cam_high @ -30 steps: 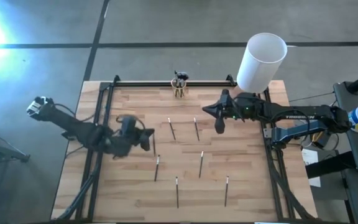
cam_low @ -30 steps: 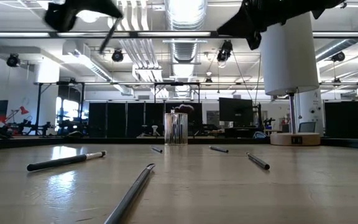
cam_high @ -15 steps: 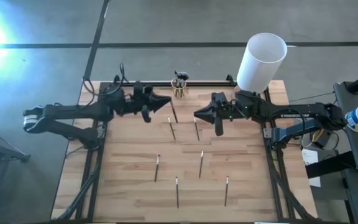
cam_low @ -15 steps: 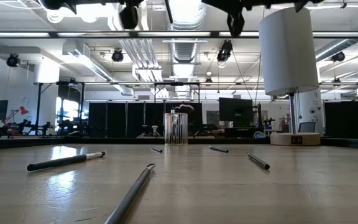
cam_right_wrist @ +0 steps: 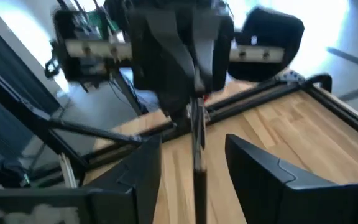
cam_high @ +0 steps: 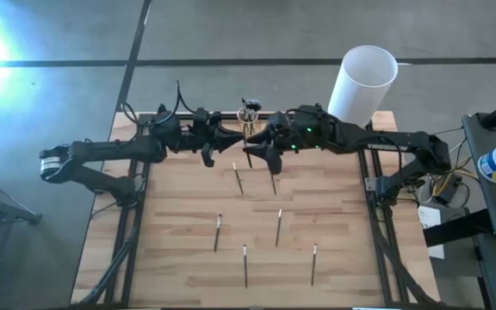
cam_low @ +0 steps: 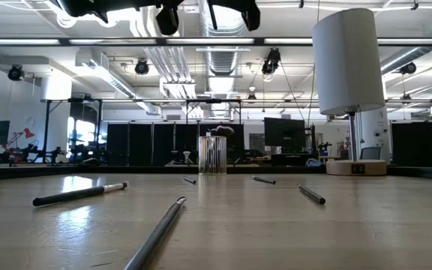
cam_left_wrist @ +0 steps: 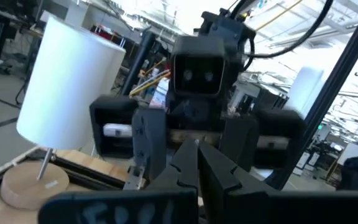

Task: Put items in baskets/containers
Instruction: Put the black eyeshadow brush into the yellow pen holder

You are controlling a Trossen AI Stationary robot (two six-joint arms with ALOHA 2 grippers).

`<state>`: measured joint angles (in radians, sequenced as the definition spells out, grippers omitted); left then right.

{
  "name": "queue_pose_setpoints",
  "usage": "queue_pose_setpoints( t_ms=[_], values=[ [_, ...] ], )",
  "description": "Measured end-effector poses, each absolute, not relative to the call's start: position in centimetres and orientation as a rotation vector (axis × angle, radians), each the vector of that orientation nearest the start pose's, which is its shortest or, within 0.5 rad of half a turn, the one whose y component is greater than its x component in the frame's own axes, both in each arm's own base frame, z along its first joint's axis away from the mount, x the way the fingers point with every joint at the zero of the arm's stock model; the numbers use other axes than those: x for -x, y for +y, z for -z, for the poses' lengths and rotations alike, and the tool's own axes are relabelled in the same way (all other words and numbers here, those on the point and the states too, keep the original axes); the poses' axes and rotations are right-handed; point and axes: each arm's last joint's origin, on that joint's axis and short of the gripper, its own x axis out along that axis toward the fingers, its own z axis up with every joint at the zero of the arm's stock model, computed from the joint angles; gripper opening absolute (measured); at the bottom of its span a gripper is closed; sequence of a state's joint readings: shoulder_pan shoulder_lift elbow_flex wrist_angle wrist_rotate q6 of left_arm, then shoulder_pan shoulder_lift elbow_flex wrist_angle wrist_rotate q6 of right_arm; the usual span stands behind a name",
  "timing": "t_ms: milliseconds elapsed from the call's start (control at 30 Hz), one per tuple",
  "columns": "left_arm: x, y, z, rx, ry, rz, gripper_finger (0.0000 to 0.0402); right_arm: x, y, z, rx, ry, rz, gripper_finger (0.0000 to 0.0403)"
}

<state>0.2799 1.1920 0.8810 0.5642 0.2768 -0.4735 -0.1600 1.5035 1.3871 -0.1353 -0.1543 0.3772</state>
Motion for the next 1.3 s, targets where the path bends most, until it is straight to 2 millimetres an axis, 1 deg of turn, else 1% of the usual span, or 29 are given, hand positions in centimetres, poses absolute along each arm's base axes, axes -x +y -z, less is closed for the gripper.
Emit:
queue_pose_setpoints(
  t_ms=[100,200,433,533,667,800,900,1000,1167,1300],
  values=[
    [-25.6,6.7,-35.7,0.396,-0.244,0.056,0.0000,-35.1,-5.2,-37.6,-0.383,0.245,0.048,0.0154],
    [-25.6,6.8,-35.7,0.395,-0.231,0.056,0.0000,-35.7,-5.3,-37.9,-0.370,0.238,0.045,0.0124],
    [-25.4,7.1,-35.5,0.399,-0.214,0.043,0.0000,-35.5,-5.6,-38.6,-0.306,0.214,0.076,0.0022],
    [-25.2,7.4,-35.8,0.425,-0.210,0.032,0.0008,-35.2,-6.0,-38.7,-0.289,0.209,0.099,0.0018],
    [-24.3,8.1,-36.2,0.449,-0.192,-0.016,0.0034,-34.6,-7.2,-38.2,-0.275,0.216,0.137,0.0015],
    [-23.0,8.3,-36.4,0.450,-0.190,-0.043,0.0062,-34.2,-9.0,-36.5,-0.243,0.217,0.184,0.0014],
    [-22.2,8.0,-36.1,0.434,-0.173,-0.052,0.0074,-33.9,-10.9,-35.2,-0.194,0.136,0.225,0.0013],
    [-21.8,7.9,-35.2,0.434,-0.144,-0.084,0.0074,-33.7,-13.6,-33.4,-0.134,0.041,0.286,0.0013],
    [-21.6,8.0,-33.2,0.469,-0.111,-0.154,0.0062,-33.6,-18.7,-29.2,-0.102,0.010,0.346,0.0012],
    [-21.5,8.1,-32.1,0.494,-0.094,-0.192,0.0050,-33.4,-22.1,-25.7,-0.086,-0.001,0.373,0.0012]
  ],
)
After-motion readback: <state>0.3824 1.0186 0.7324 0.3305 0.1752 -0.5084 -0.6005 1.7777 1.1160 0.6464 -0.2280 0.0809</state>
